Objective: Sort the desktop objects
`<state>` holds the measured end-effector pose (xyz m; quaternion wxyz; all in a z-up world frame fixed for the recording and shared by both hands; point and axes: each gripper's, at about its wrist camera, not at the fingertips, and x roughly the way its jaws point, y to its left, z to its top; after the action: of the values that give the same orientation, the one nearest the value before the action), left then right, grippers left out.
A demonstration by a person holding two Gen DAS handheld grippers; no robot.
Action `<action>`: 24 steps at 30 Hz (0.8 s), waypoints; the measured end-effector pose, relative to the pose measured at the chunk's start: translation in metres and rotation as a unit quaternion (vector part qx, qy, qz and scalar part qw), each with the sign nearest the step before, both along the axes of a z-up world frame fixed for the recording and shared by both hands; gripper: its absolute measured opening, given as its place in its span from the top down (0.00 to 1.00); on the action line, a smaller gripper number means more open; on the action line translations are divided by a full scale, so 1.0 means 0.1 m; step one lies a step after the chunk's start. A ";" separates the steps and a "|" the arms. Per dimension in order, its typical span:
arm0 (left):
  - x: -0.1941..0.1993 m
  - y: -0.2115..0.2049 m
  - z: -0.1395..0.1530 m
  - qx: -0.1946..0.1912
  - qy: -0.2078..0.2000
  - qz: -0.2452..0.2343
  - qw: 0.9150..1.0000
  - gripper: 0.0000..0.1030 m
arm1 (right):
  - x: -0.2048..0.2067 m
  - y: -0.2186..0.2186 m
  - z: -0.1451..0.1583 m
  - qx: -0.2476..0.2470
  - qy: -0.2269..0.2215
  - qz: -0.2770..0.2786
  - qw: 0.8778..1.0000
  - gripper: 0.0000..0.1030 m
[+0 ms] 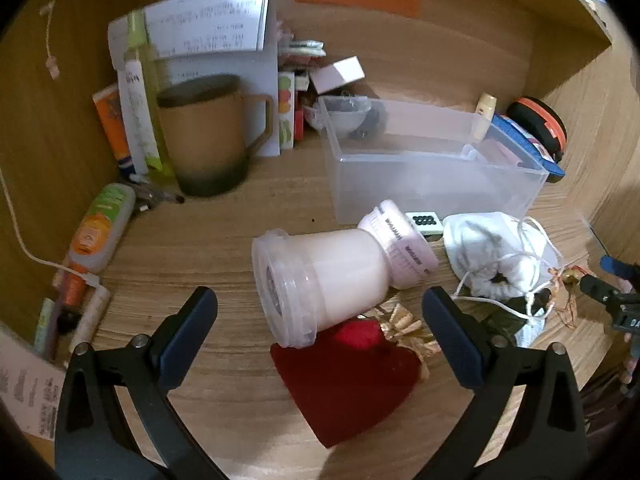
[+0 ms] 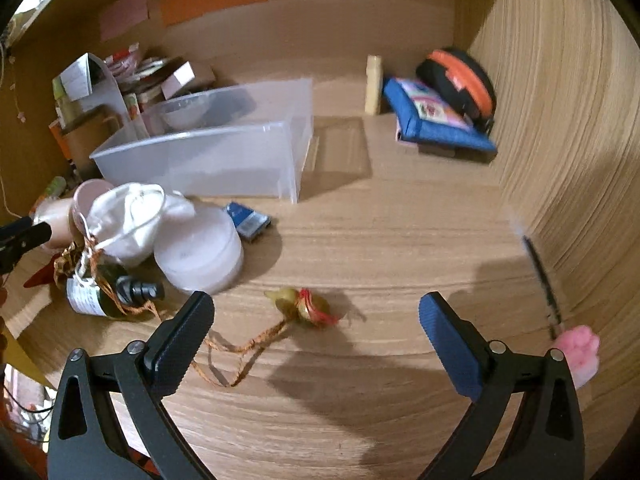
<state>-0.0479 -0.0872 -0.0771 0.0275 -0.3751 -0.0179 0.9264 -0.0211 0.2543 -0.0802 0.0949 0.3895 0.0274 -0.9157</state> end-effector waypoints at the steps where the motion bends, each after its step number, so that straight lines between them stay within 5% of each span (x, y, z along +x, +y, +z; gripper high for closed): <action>1: -0.02 -0.01 -0.02 0.005 -0.004 -0.002 1.000 0.00 | -0.01 -0.01 -0.03 -0.002 -0.005 0.000 1.000 0.13; 13: -0.23 0.00 -0.17 -0.003 -0.023 0.002 1.000 0.01 | -0.14 -0.08 -0.16 -0.003 -0.029 0.020 0.999 0.38; 17: -0.30 -0.03 -0.21 0.003 -0.038 0.001 0.999 0.15 | -0.15 -0.09 -0.15 -0.007 -0.029 0.018 0.999 0.44; 24: -0.33 -0.05 -0.23 0.018 -0.046 0.006 0.999 0.19 | -0.14 -0.07 -0.16 -0.002 -0.022 0.023 0.999 0.50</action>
<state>-0.0811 -0.0921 -0.1000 0.0281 -0.4167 -0.0376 0.9078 -0.0352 0.2473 -0.0965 0.1171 0.4086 0.0325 -0.9046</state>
